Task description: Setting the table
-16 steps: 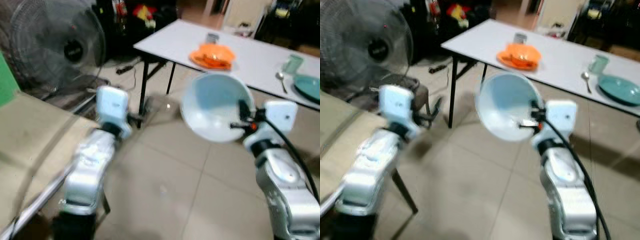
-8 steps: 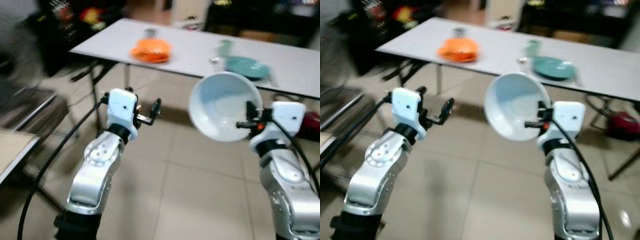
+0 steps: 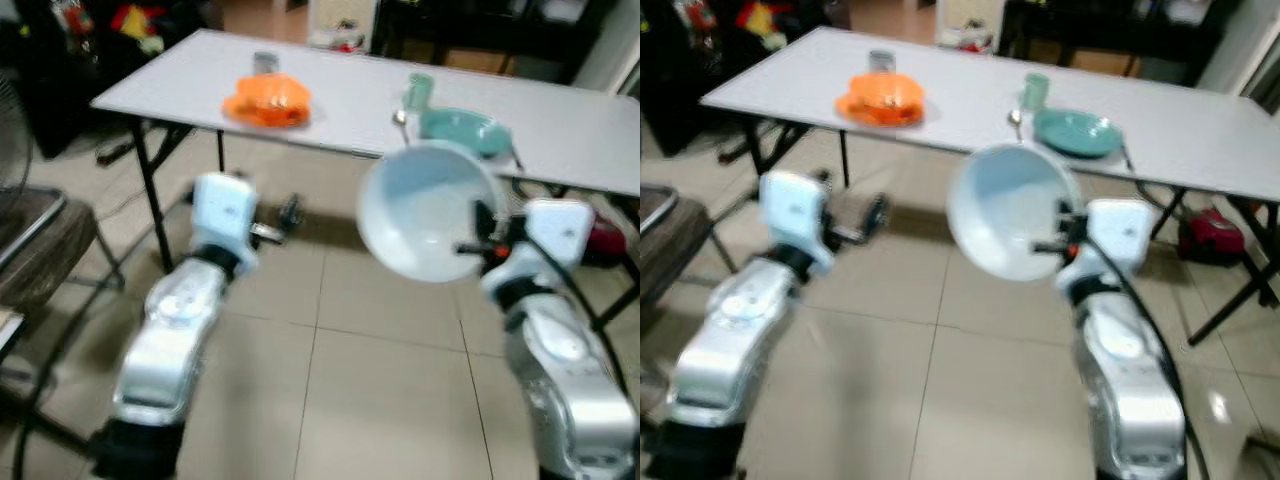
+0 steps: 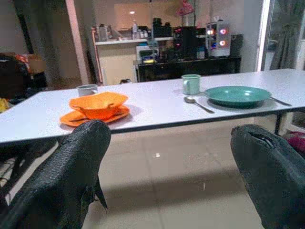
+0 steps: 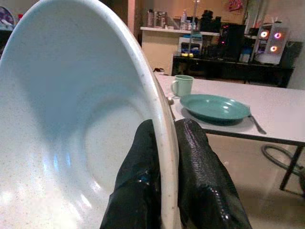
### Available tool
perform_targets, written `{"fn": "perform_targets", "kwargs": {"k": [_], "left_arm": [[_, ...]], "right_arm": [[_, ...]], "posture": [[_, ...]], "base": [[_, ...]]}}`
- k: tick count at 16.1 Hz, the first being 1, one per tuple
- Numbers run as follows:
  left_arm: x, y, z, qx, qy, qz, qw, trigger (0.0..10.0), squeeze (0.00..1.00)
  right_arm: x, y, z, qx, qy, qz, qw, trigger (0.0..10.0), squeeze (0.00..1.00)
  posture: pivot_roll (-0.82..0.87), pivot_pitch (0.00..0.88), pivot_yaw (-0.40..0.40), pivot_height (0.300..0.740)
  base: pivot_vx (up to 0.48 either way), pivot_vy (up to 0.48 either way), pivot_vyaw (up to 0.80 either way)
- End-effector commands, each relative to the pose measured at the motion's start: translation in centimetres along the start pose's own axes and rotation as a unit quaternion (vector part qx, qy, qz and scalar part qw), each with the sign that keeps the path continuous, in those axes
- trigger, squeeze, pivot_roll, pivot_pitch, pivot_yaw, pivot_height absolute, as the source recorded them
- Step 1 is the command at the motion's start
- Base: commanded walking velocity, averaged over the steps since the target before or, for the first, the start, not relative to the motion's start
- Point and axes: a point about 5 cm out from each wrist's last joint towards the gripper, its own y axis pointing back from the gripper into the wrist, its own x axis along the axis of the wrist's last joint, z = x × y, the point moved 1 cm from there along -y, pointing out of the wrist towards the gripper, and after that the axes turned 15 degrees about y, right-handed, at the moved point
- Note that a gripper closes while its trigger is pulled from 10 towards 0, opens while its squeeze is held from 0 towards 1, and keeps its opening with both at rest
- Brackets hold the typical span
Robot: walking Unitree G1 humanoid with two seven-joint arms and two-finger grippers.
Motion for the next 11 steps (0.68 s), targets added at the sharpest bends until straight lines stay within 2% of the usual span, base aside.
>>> {"fn": "perform_targets", "kwargs": {"k": [1,8,11], "left_arm": [[-0.07,-0.42,1.19,-0.022,0.004,0.0,1.0,10.0,0.0],[-0.06,-0.46,1.0,-0.022,0.001,0.0,1.0,10.0,0.0],[-0.03,-0.51,0.61,-0.016,-0.003,-0.002,1.0,10.0,0.0]], "right_arm": [[0.42,0.05,1.36,-0.027,0.008,0.008,1.0,10.0,0.0],[0.47,-0.01,1.3,-0.027,0.006,0.009,1.0,10.0,0.0],[0.45,-0.01,1.29,-0.028,0.005,0.01,1.0,10.0,0.0]], "posture": [[0.01,0.0,-0.062,0.74],[0.02,0.0,-0.059,0.74],[0.02,0.0,-0.057,0.74]], "base": [[0.345,0.0,-0.8],[0.346,0.0,-0.8],[0.347,0.0,0.0]]}}
